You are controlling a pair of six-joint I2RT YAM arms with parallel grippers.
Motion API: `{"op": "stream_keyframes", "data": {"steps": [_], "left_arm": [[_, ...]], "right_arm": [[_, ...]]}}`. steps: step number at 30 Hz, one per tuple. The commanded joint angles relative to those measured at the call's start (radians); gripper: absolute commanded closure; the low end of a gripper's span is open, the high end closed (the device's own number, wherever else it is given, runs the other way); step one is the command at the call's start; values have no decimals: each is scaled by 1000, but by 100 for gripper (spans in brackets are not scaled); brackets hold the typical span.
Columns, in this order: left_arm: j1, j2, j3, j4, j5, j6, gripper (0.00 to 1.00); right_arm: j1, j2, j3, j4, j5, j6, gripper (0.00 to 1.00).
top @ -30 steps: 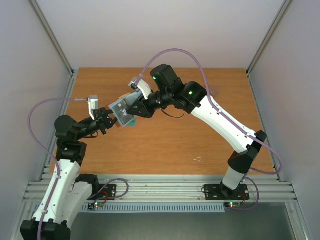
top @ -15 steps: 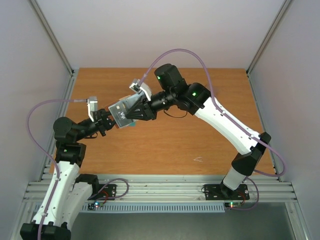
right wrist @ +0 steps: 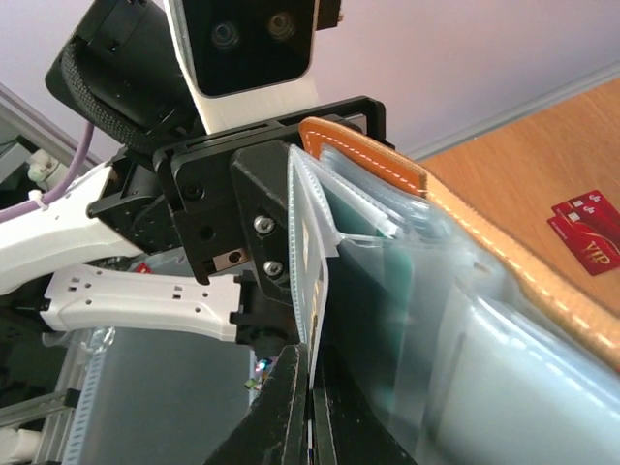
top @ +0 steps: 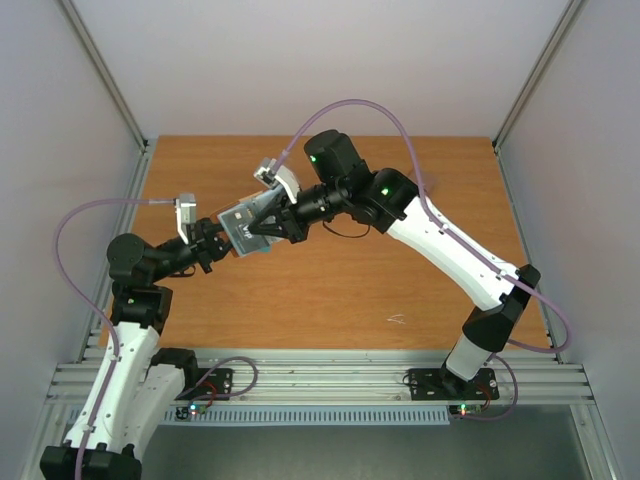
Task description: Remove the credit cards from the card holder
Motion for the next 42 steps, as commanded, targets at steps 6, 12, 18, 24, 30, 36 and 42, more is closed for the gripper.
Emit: {"op": "stream_keyframes", "data": {"steps": [6,12,18,24,30,36,42], "left_arm": [[4,-13,43,-113,35,110,64],[13,-12,48,-116,44,33,46],[28,-8,66,-103,89,12,30],[30,23,90,-42,202,-29,22],[27,38,86,-72,259,21,20],[8,45,72,-99,107,36,35],[-17,56,42,-31,64,17,38]], "right_arm": [[-39,-107,-43,0,-1,-6,99],[-47,-133,-49,-20,7,-28,99],[-87,-163,-50,-37,-17,-36,99],[-105,-172,-13,-94,-3,-70,99],[-105,-151,0,-81,-52,-56,99],[-101,-127,1,-57,-111,-40,99],[-85,-96,3,-51,-118,-33,99]]}}
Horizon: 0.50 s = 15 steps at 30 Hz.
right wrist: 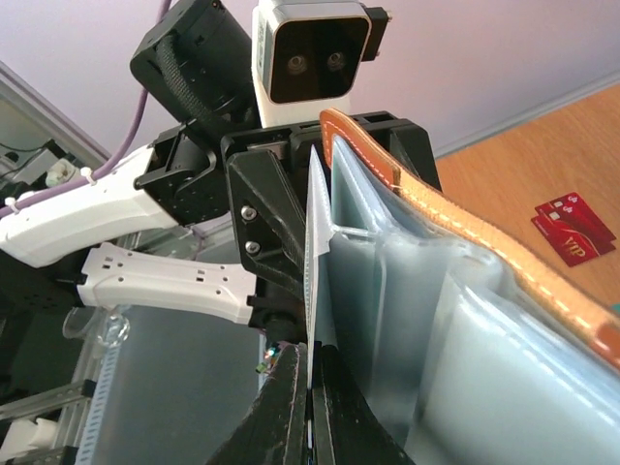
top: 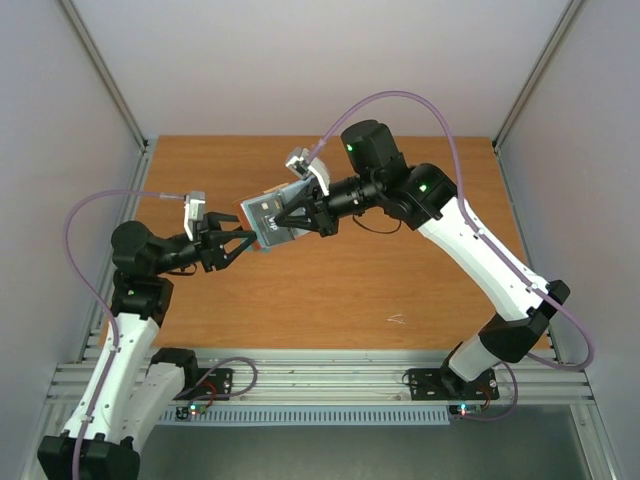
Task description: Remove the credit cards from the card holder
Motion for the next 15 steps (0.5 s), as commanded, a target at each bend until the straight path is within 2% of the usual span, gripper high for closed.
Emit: {"op": "stream_keyframes", "data": {"steps": [1,4,6,15], "left_arm": [[-16,10,-16,67,-45,-9,39],[-18,12,-17,65,-48,-4,46],[-18,11,-18,65,-49,-4,46],[-18,12,-25,105,-32,-16,27]], "right_arm": [[19,29,35,31,-43,12,99],[22,38,39,36,-53,12,99],[23,39,39,37,-56,12,99],[23,37,38,39,-59,5,99]]}}
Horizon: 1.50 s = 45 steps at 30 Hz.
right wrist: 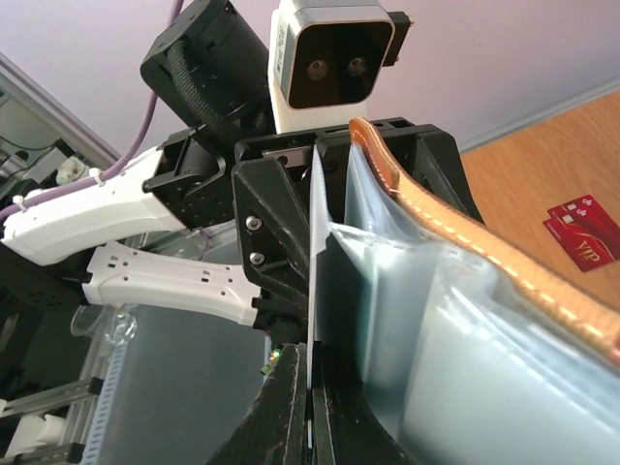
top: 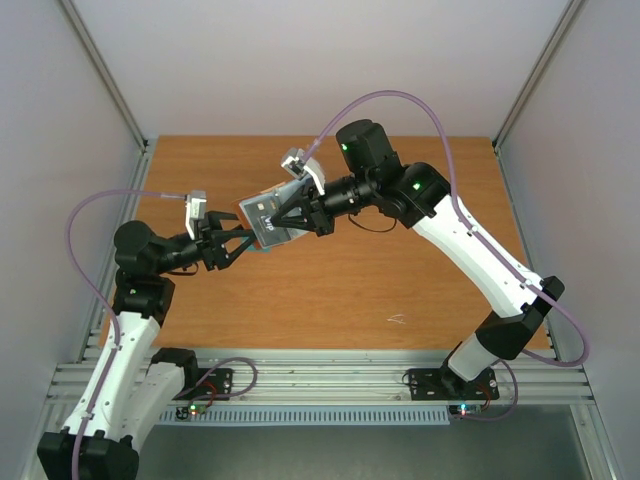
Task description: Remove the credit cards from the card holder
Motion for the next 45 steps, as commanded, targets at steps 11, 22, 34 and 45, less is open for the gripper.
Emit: {"op": "stream_keyframes", "data": {"steps": [11,22,34,45], "left_arm": [[-4,-6,-15,94,64,1,21],[-4,-11,-16,45,34,52,27],[-4,-25,-14,53,245,101,14],[-5,-29,-27,126,68,12,12]], "right_arm": [[18,1,29,16,-47,-6,99],[14,-5,60,-86,-149,-74,99],[-34,28,68,-71,-231,-71,99],[-41,50,83,-82,-241,-59,99]]}}
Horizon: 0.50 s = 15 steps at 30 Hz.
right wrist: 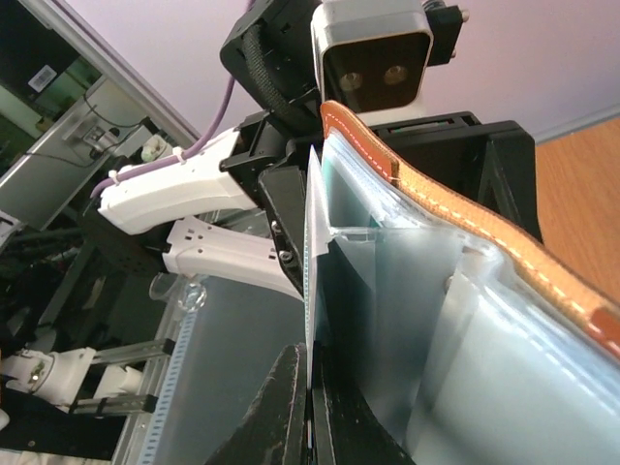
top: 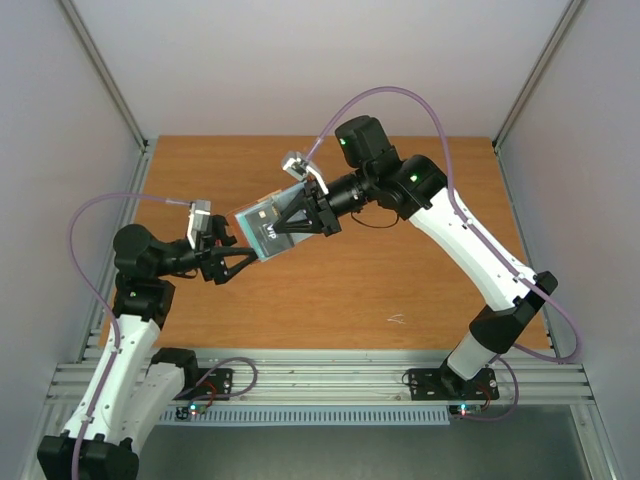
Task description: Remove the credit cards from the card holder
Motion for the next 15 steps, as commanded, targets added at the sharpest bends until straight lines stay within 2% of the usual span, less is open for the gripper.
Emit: {"op": "stream_keyframes", "data": {"steps": [1,5,12,15], "left_arm": [[-3,-8,-12,133,-95,-82,11],[-2,-1,0,217,-101,-166,1],[0,0,18,277,-51,-236,1],[1,-1,-8,212,54,-165,1]], "right_arm": [[-5,6,32,3,-30,-2,99],[-5,6,30,-4,-23,-9,99],[-4,7,24,0,-17,-7,99],[-5,1,22,0,1,-15,99]]}}
